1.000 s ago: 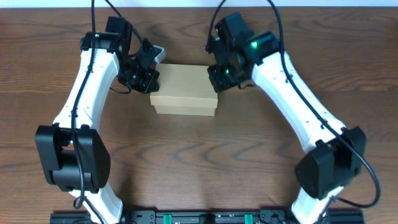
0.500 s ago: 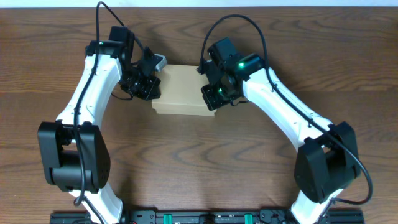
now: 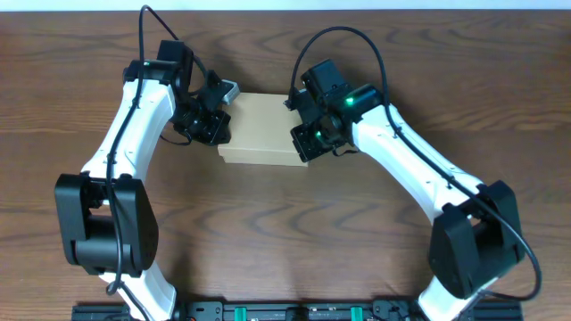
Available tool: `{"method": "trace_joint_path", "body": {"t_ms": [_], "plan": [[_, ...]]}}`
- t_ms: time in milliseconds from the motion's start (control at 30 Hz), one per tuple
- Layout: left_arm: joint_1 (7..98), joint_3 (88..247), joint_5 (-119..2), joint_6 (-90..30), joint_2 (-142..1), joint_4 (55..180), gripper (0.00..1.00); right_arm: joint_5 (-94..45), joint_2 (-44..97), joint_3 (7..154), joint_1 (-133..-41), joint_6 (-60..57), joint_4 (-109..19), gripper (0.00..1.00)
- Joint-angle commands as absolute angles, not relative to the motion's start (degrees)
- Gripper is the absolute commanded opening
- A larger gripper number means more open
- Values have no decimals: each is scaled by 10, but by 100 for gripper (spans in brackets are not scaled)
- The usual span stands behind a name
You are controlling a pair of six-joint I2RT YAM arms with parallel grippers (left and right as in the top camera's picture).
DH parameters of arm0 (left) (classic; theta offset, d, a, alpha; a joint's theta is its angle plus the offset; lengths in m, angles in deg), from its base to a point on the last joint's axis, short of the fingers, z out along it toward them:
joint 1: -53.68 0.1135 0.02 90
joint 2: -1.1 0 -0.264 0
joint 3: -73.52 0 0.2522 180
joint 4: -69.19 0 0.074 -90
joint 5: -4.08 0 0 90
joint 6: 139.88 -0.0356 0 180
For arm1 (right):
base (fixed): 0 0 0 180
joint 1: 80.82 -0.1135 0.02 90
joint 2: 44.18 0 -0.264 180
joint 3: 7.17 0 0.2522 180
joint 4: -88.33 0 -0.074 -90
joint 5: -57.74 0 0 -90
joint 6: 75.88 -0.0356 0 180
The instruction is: Pack container
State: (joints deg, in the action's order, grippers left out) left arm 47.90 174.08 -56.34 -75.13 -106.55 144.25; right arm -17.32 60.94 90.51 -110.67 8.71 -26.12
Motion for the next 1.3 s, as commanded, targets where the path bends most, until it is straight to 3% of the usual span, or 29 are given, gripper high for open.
{"method": "trace_joint_path", "body": {"t_ms": [0,167,400,733,967,1267], "plan": [[480,1741,-563,-741,-1027,1445,6,-212,550,911,-1098,86,-267,1],[482,1741,-572,-741,-939,1440,6,-246,477,911,-1077,85,-291,1],[515,1738,-637,-693,-895,1422,6,-250,492,900,-1036,44,-285,1],[603,1573,-539,-636,-904,1290,6,-245,581,893,-1006,25,-319,1],[602,1482,-484,-564,-904,1183,6,-227,640,893,-1007,8,-382,1],[578,1469,-484,-538,-905,1135,6,-198,679,893,-1008,-4,-429,1]]}}
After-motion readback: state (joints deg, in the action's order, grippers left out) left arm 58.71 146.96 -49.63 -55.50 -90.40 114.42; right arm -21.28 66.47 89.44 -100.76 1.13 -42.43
